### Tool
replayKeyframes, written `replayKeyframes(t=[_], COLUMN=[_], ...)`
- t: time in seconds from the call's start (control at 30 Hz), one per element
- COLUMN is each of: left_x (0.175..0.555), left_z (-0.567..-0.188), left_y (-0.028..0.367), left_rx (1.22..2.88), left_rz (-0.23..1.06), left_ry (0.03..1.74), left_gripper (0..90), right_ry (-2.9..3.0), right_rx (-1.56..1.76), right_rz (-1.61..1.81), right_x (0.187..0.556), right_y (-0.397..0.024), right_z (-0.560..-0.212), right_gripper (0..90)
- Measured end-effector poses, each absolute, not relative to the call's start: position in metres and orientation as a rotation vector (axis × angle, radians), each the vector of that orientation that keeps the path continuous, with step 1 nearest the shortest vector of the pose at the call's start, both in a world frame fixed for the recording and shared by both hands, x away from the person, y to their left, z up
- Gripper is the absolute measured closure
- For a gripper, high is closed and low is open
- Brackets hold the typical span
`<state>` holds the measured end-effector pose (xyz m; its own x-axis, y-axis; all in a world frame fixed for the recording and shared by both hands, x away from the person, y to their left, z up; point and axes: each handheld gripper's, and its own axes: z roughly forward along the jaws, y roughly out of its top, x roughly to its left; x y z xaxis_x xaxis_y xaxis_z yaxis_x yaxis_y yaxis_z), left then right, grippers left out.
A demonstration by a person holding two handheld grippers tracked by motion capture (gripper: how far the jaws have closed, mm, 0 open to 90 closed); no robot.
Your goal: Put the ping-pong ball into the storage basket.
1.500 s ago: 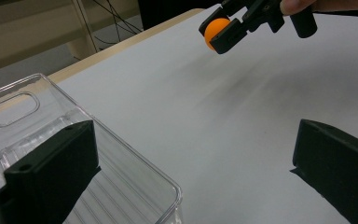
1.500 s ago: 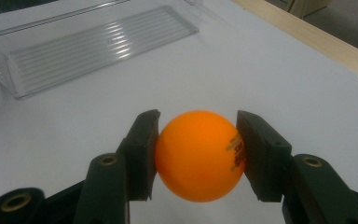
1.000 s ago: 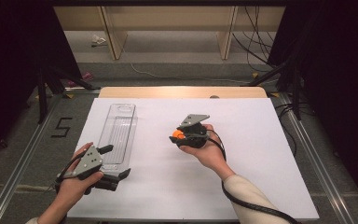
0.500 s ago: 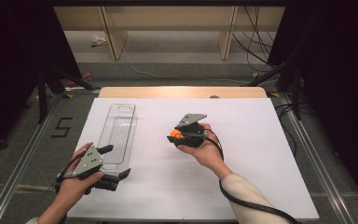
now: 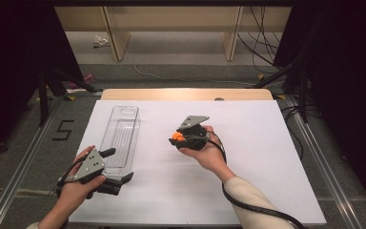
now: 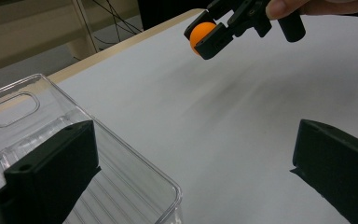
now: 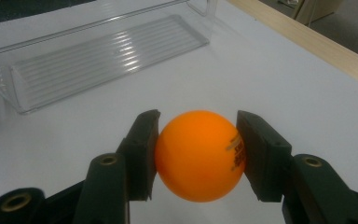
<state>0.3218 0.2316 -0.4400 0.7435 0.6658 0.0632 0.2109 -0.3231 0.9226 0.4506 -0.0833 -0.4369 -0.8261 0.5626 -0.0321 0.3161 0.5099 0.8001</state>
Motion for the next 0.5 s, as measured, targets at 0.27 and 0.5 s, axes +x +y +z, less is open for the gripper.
replayKeyframes(t=[0.27,0.5], left_x=[0.3218,0.3217], left_z=[-0.4401,-0.4401], left_y=[0.2316,0.2316], left_rx=[1.884,1.884], left_rz=[0.537,0.537], left_ry=[0.675,0.675], left_gripper=[0.0,0.0], right_ry=[2.469,2.467], right_rx=[0.741,0.737], right_rz=[1.224,1.229], right_x=[0.4516,0.4524], right_y=[-0.08,-0.0767], right_z=[-0.4371,-0.4364], right_gripper=[51.4,51.4])
